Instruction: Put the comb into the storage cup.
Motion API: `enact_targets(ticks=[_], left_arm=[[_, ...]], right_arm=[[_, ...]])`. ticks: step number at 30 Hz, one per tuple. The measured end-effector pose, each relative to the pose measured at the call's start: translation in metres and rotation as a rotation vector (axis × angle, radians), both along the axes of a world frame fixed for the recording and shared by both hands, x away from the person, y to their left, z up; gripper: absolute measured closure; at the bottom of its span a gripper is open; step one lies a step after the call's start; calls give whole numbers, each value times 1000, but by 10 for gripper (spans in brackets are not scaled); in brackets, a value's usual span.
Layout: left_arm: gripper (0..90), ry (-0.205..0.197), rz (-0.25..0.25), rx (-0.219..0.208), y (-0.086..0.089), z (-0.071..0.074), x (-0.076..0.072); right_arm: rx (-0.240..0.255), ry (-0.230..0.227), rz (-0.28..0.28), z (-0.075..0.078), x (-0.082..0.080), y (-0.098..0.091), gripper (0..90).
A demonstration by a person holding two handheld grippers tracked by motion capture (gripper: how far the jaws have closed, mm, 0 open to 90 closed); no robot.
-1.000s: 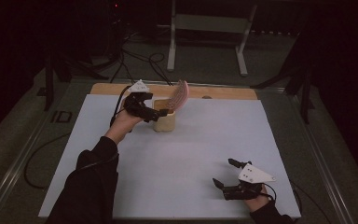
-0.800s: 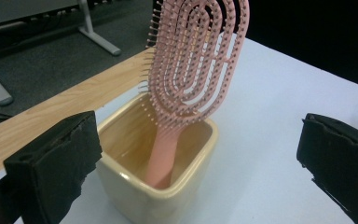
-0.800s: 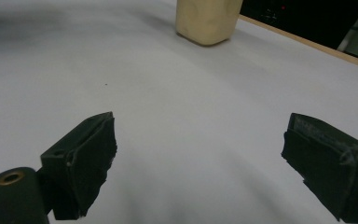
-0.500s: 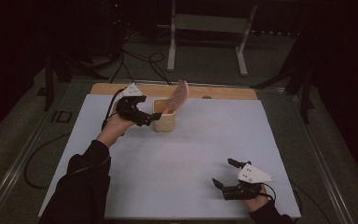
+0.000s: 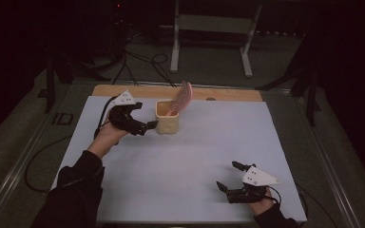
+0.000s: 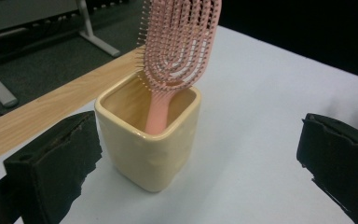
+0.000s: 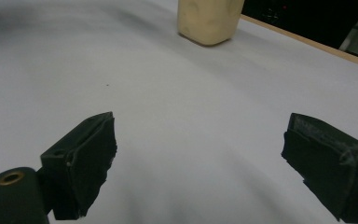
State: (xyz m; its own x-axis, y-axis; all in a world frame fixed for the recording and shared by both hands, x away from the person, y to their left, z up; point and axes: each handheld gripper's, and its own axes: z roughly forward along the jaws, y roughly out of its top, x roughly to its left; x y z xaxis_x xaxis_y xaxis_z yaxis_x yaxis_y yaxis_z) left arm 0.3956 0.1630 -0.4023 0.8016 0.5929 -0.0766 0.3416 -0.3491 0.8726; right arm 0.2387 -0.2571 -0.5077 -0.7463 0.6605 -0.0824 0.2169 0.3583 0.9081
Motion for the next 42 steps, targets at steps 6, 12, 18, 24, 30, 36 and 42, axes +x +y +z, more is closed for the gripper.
enact_targets(ticks=[6, 12, 18, 24, 30, 36, 42], left_arm=[[0, -5, -3, 3, 10, -1, -13], [0, -4, -8, 6, 18, -3, -24], [0, -4, -9, 5, 25, -8, -36], [0, 2, -8, 1, 30, -14, -45], [0, 8, -7, 12, 35, -23, -56], [0, 20, -10, 28, 41, -37, -69], [0, 22, 2, 32, 49, -45, -82]], right_arm=[[-7, -3, 0, 0, 0, 1, 94], [-8, -2, -2, 0, 0, 1, 94], [-7, -2, -3, 0, 1, 1, 94], [-9, -4, 0, 0, 1, 2, 94], [-9, -2, 1, 0, 1, 2, 94], [-11, -4, 2, 0, 2, 2, 94], [-10, 3, 0, 0, 1, 3, 94]])
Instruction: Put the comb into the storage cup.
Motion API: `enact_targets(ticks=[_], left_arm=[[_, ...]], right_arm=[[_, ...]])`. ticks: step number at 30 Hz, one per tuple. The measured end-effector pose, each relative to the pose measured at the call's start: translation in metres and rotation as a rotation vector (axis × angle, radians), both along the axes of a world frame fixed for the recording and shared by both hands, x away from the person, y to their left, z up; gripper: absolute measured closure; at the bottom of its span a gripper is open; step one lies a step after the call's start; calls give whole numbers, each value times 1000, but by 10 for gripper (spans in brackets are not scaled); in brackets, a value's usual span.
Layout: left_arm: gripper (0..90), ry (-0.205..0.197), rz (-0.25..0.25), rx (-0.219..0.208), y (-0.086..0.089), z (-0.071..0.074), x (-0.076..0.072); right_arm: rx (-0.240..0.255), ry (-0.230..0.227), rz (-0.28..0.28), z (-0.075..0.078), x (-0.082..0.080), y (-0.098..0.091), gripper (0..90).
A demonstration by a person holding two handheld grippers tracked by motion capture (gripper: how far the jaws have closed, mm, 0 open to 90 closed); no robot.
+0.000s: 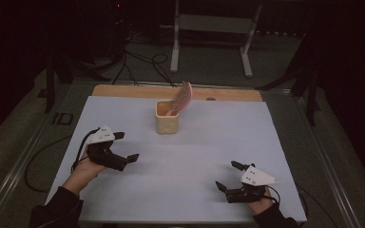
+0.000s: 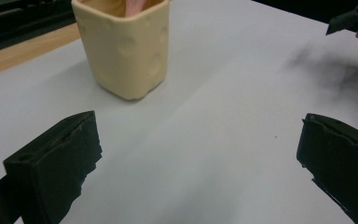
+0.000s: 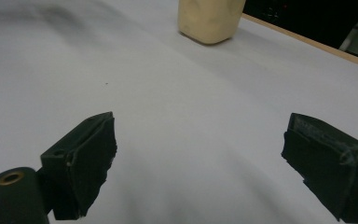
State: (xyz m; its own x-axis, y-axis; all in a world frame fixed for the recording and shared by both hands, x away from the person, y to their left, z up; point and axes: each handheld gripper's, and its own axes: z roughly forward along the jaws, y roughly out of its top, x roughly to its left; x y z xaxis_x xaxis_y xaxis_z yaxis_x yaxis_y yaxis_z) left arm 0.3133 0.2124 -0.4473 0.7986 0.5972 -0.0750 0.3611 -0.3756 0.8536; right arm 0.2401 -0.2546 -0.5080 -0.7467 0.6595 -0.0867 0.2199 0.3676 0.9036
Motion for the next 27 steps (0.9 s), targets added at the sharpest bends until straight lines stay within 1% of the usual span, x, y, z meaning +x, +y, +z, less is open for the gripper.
enact_targets(ticks=[5, 7, 9, 12, 13, 17, 21, 24, 27], left_arm=[[0, 3, 13, 2, 6, -8, -11], [0, 6, 15, 0, 7, -10, -13], [0, 11, 22, -7, 11, -15, -19], [0, 13, 27, -9, 14, -20, -25], [0, 20, 24, -12, 16, -22, -26], [0, 26, 35, 8, 21, -29, -35], [0, 25, 55, 14, 28, -35, -43], [0, 25, 75, 4, 32, -39, -47], [0, 20, 82, 11, 35, -43, -51]], right_arm=[[-1, -2, 2, 0, 0, 0, 94], [1, 2, -1, 0, 0, 1, 94], [-4, -4, 3, 0, 0, 1, 94], [-1, 2, 1, 0, 1, 1, 94], [-5, 0, 3, 0, 1, 1, 94], [-3, 1, 0, -1, 1, 1, 94], [-8, -1, 3, -1, 1, 1, 94], [-9, 2, 3, -1, 1, 2, 94], [-7, 1, 3, -1, 1, 2, 94]])
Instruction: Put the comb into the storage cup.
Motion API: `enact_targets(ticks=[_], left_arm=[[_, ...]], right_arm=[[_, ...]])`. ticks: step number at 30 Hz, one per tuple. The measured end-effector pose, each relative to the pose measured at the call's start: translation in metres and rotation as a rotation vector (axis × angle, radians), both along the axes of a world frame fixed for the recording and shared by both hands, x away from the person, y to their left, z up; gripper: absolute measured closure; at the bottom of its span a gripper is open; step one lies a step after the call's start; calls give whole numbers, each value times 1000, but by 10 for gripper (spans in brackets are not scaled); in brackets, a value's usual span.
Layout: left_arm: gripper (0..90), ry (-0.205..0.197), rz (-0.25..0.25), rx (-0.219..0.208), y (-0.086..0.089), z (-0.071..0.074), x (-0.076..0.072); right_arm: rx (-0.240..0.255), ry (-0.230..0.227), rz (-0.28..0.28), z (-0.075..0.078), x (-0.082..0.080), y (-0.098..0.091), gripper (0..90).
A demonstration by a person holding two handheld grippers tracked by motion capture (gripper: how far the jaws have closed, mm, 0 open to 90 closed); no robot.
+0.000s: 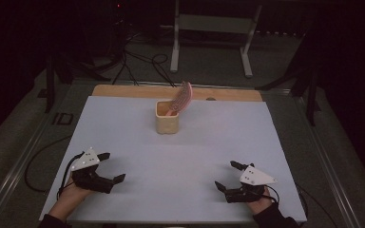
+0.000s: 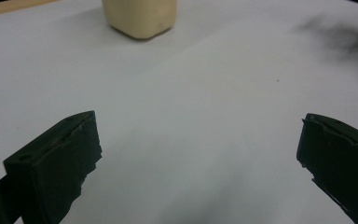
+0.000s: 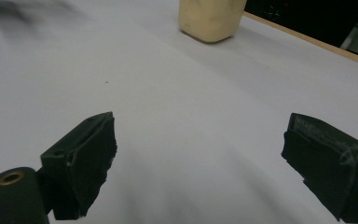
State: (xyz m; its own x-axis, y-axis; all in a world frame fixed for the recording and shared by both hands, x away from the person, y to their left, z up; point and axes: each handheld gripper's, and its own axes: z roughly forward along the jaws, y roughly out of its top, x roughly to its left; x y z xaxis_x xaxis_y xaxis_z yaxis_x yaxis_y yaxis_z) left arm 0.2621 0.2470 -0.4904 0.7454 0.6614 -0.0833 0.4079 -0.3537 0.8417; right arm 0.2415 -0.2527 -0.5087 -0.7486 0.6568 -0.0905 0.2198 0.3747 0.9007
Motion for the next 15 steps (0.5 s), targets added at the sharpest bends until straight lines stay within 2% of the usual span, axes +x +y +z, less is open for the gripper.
enact_targets(ticks=[4, 11, 15], left_arm=[[0, 10, 4, 14, 0, -7, -5], [0, 4, 16, 51, 0, -16, -15], [0, 7, 18, 39, 2, -21, -19]], right_arm=[[-1, 0, -1, 0, 0, 0, 94], [2, 4, -3, 0, 0, -1, 94], [-1, 2, -1, 0, 0, 0, 94]])
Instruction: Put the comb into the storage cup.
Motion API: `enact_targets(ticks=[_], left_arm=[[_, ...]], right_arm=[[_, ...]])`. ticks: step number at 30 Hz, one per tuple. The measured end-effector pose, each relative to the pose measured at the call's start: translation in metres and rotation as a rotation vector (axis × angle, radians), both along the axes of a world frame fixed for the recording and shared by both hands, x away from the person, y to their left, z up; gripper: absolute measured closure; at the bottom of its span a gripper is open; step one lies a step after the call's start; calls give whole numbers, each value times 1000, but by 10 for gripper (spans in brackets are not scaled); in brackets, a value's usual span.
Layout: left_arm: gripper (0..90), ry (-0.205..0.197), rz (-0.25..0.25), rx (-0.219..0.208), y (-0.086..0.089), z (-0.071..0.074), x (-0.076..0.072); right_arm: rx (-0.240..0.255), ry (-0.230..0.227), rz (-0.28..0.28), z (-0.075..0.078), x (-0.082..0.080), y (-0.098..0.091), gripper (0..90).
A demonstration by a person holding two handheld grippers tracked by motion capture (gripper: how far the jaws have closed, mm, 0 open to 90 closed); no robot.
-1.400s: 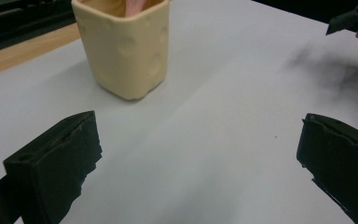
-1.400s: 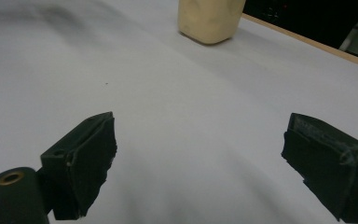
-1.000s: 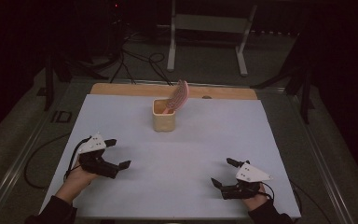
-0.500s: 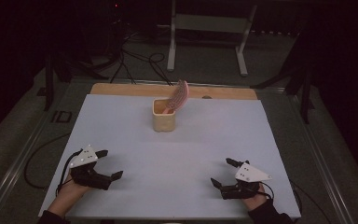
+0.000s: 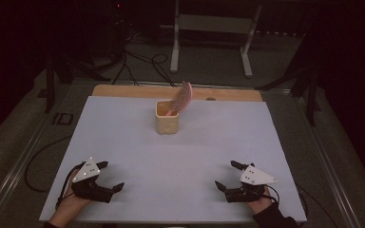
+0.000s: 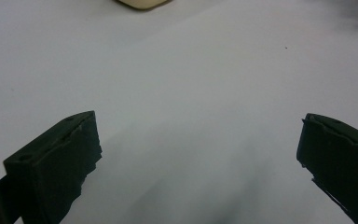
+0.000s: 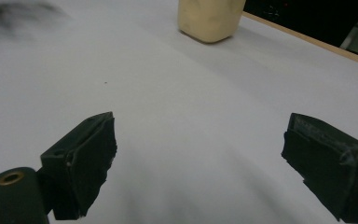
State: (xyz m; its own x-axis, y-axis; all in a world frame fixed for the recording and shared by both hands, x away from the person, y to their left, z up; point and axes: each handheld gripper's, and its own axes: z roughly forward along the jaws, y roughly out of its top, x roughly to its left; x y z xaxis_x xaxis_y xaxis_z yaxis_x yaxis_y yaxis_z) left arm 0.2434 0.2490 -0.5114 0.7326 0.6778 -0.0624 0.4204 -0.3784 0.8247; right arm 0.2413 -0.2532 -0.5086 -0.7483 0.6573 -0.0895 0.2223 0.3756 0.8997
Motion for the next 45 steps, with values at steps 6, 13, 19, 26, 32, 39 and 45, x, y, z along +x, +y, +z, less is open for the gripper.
enact_targets(ticks=[6, 13, 19, 26, 32, 39, 45], left_arm=[[0, -13, 24, 24, 1, -5, -7], [0, -38, 40, 40, 1, -6, -12], [0, -65, 68, 48, 3, -6, -11], [0, -80, 95, 34, 7, -6, -10], [0, -85, 106, 2, 9, -6, -10], [0, -90, 129, -17, 11, -6, -9], [0, -82, 131, -50, 13, -5, -8]], right_arm=[[0, 2, 0, 0, 0, 0, 94], [-3, -7, 12, 0, 1, 0, 94], [-3, 0, 16, -1, 0, 2, 94], [-5, -1, 15, -1, 1, 2, 94], [-3, -1, 15, -1, 1, 1, 94], [-5, 0, 17, -1, 2, 1, 94], [-3, 1, 18, -2, 3, 1, 94]])
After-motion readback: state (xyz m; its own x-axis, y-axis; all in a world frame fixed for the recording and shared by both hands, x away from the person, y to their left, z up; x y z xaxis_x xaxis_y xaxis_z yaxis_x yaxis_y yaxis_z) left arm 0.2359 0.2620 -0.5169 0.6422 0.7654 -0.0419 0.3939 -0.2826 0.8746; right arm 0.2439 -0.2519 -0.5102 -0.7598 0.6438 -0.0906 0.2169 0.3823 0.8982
